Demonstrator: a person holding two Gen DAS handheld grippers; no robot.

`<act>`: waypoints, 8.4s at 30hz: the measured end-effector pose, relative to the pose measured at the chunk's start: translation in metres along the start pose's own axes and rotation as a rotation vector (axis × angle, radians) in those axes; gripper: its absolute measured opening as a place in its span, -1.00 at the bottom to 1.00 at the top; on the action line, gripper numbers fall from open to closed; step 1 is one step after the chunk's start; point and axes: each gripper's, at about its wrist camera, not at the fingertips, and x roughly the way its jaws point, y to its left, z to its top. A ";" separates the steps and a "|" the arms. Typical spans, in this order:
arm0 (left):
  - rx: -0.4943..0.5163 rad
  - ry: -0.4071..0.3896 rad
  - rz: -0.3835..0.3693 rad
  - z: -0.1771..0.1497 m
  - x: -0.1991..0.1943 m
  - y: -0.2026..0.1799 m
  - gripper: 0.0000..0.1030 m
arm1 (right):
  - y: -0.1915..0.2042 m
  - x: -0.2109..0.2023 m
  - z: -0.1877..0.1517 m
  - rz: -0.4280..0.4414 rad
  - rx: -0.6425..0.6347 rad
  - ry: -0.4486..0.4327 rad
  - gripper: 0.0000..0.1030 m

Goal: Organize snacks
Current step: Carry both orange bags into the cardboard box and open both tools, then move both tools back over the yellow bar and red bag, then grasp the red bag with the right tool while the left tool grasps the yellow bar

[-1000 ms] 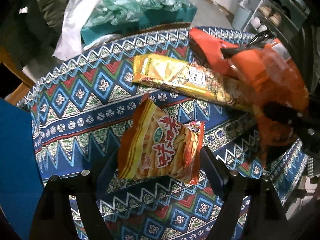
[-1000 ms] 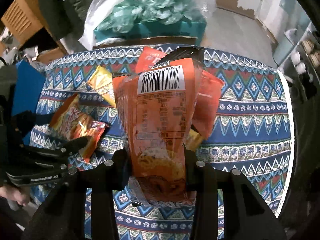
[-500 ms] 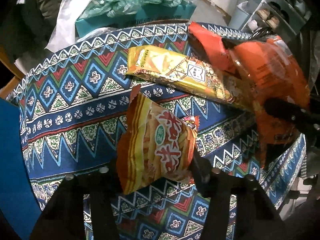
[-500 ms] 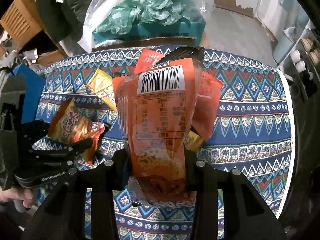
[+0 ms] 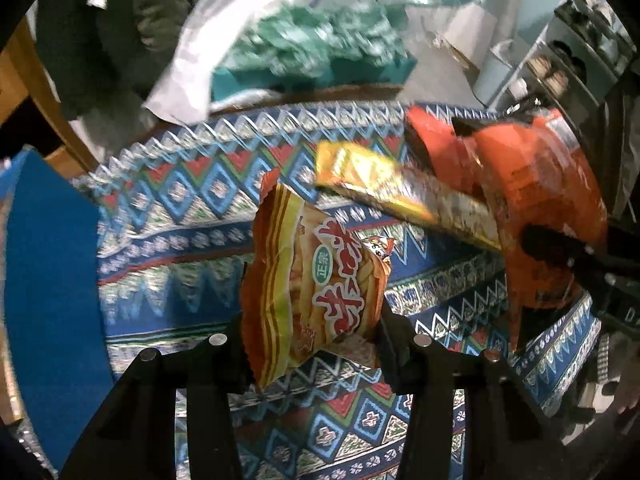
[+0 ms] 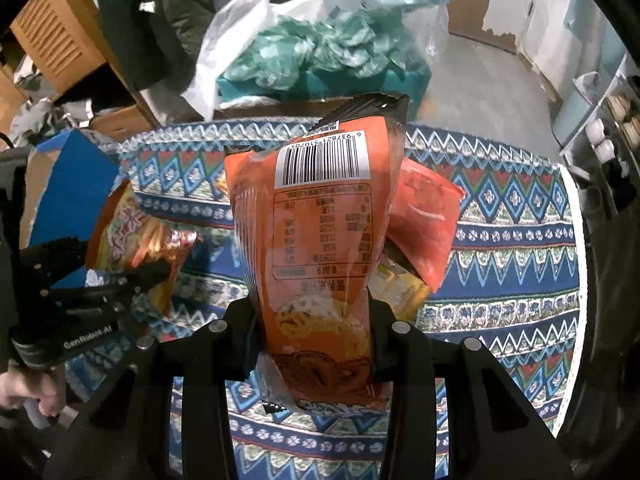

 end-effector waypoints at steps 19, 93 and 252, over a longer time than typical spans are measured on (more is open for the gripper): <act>0.002 -0.125 0.069 -0.007 -0.095 0.019 -0.06 | 0.059 -0.038 0.019 0.067 -0.068 -0.068 -0.26; -0.493 -0.139 0.235 -0.114 -0.172 0.262 0.28 | 0.345 -0.004 0.067 0.352 -0.373 0.019 0.17; -0.262 0.200 -0.017 0.010 0.049 -0.016 0.56 | -0.036 0.107 0.005 0.017 0.121 0.225 0.42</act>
